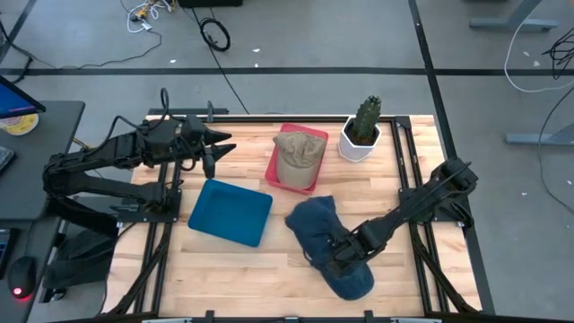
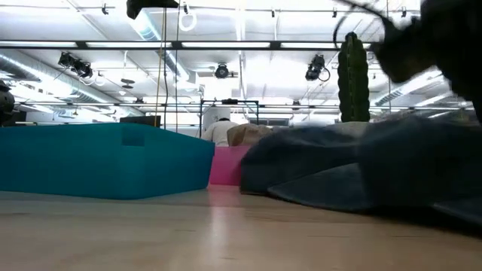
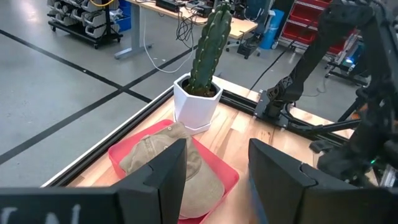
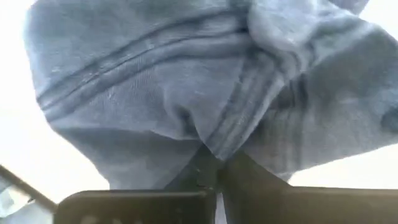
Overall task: Pick & Place hat
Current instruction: Put the bottom blue cap into the blue bin
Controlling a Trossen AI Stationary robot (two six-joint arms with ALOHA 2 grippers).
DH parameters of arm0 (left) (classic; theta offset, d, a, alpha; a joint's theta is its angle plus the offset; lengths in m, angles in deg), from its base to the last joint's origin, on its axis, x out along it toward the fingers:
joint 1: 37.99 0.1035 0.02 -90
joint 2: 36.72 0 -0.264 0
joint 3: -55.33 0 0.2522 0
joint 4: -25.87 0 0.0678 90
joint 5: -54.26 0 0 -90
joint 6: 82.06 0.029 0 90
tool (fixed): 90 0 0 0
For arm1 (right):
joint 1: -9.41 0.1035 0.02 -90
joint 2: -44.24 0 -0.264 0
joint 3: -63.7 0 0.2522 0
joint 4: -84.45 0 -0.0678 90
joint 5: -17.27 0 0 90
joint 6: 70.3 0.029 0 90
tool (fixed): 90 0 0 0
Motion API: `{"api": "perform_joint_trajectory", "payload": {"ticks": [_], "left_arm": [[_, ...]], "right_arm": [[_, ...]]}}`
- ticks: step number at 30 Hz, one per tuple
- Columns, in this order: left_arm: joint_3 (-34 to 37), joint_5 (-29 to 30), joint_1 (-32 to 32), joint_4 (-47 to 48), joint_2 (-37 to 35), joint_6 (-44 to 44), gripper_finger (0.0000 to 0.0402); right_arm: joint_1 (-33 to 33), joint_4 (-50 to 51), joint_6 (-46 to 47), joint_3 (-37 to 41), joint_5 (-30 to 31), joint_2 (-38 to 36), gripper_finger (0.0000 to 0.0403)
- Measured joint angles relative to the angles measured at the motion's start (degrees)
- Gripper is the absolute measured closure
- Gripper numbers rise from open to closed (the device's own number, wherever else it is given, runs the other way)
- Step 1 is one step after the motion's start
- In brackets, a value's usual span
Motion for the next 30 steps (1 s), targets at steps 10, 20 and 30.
{"api": "perform_joint_trajectory", "payload": {"ticks": [10, 20, 30], "left_arm": [[0.0, 0.0, 0.0, 0.0, 0.0, 0.0, 0.0225], [0.0, 0.0, 0.0, 0.0, 0.0, 0.0, 0.0225], [0.0, 0.0, 0.0, 0.0, 0.0, 0.1, 0.0225]], "right_arm": [[0.1, 12.3, -0.1, -8.8, 5.0, -7.7, 0.0401], [-1.0, 21.2, -1.9, -19.5, 10.3, -9.7, 0.0403], [-5.6, 22.0, -19.8, -26.9, 11.6, -9.7, 0.0403]]}}
